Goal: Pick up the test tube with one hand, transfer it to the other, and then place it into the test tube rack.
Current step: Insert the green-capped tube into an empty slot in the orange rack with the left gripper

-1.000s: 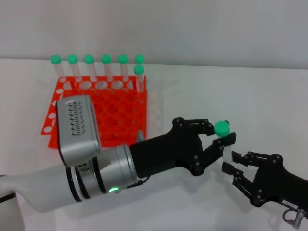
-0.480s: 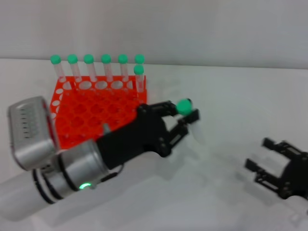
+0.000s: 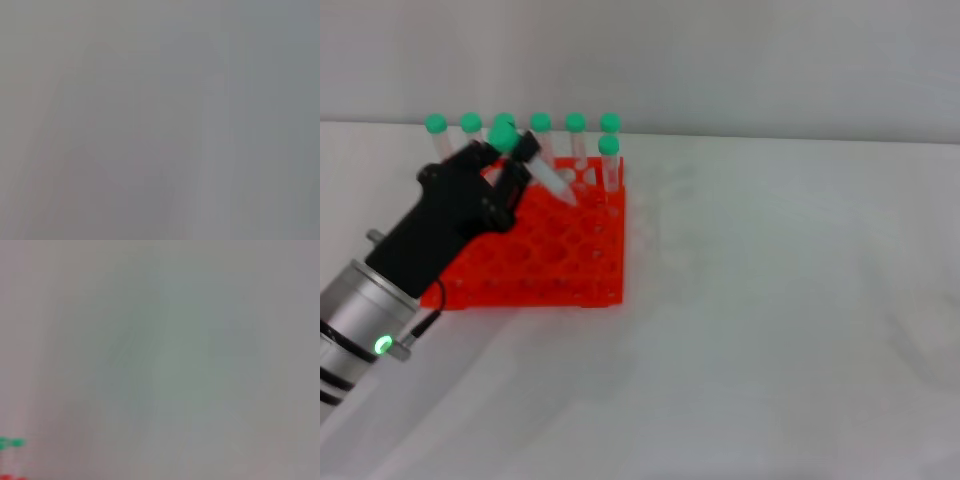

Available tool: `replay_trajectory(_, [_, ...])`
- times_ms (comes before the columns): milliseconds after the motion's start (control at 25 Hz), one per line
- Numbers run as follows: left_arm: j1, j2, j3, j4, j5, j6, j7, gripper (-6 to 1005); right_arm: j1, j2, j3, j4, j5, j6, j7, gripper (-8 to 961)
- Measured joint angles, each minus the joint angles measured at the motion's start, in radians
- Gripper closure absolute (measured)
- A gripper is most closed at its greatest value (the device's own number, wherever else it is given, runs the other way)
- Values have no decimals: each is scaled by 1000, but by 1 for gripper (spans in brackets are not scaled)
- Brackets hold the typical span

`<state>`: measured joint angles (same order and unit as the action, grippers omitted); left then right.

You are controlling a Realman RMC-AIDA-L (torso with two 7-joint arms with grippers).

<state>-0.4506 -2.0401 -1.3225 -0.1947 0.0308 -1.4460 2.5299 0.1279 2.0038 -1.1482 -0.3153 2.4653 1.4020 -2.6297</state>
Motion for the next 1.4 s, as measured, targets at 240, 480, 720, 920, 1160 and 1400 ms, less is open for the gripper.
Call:
replay_trajectory(240, [-33, -5, -8, -5, -77, 93, 23, 778, 17, 2, 107, 39, 1, 5, -34, 81])
replay_trajectory(480, [-59, -15, -13, -69, -138, 277, 85, 775, 27, 3, 145, 42, 2, -1, -35, 81])
replay_trajectory(720, [-70, -26, -17, -129, -144, 377, 144, 772, 33, 4, 147, 42, 2, 0, -35, 81])
replay_trajectory(920, [-86, -35, -25, -133, -136, 450, 152, 770, 38, 6, 143, 42, 2, 3, -35, 81])
replay_trajectory(1160, [-96, -39, -19, -133, -134, 512, 156, 767, 41, 6, 139, 42, 1, 0, -34, 81])
replay_trajectory(1400, [-107, -41, -19, -128, -134, 531, 175, 764, 44, 6, 138, 43, 1, -1, -35, 81])
